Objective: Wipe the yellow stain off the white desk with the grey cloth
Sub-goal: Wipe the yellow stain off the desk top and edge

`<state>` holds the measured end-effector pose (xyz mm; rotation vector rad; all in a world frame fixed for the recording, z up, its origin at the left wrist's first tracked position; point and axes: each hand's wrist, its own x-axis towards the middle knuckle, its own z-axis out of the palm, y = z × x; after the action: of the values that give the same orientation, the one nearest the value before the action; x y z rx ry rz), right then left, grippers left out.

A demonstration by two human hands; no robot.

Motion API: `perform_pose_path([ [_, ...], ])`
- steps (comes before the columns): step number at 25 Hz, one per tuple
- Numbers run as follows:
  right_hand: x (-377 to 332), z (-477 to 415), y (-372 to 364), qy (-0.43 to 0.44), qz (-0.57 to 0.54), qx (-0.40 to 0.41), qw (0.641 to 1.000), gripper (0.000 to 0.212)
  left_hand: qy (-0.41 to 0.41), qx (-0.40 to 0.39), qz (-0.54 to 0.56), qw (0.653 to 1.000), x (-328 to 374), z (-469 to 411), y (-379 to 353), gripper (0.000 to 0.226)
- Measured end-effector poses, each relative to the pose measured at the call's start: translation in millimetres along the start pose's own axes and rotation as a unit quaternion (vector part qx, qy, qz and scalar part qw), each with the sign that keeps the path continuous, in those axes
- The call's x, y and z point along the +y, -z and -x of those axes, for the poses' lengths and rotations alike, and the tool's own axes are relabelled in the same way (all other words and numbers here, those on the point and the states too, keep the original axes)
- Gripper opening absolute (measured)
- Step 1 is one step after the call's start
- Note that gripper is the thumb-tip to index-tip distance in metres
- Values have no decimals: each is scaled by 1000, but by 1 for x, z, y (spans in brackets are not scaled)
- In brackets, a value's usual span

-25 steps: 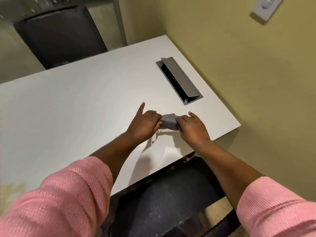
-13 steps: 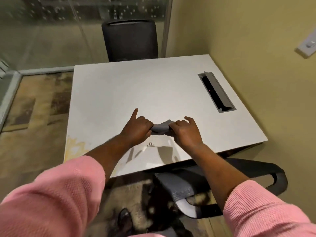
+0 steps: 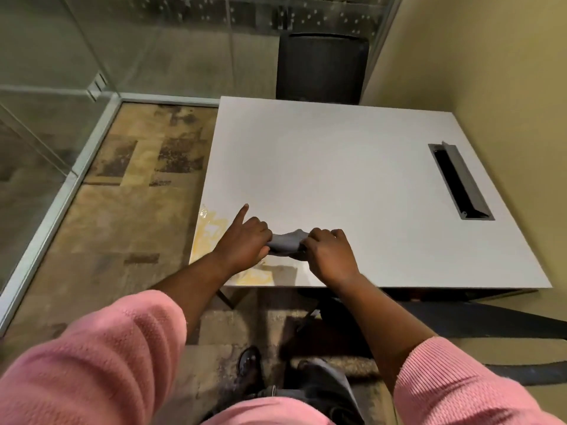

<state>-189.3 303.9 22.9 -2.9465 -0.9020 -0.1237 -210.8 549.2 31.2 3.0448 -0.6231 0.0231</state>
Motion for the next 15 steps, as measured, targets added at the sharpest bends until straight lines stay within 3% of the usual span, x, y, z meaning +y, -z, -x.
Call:
perform_pose_path([
  [5,-21,-21,-33,52,-8,-43,998,24,47,-5,-18,999,-19,25,-31,14],
  [10,-22,-56,-62,63,-23,-33,997,29,73,9,-44,996,-45,14,-63,21],
  [15,-18,-55,-106,111,-38,-83,990,27,115,9,2,993,-36,29,-114,28],
])
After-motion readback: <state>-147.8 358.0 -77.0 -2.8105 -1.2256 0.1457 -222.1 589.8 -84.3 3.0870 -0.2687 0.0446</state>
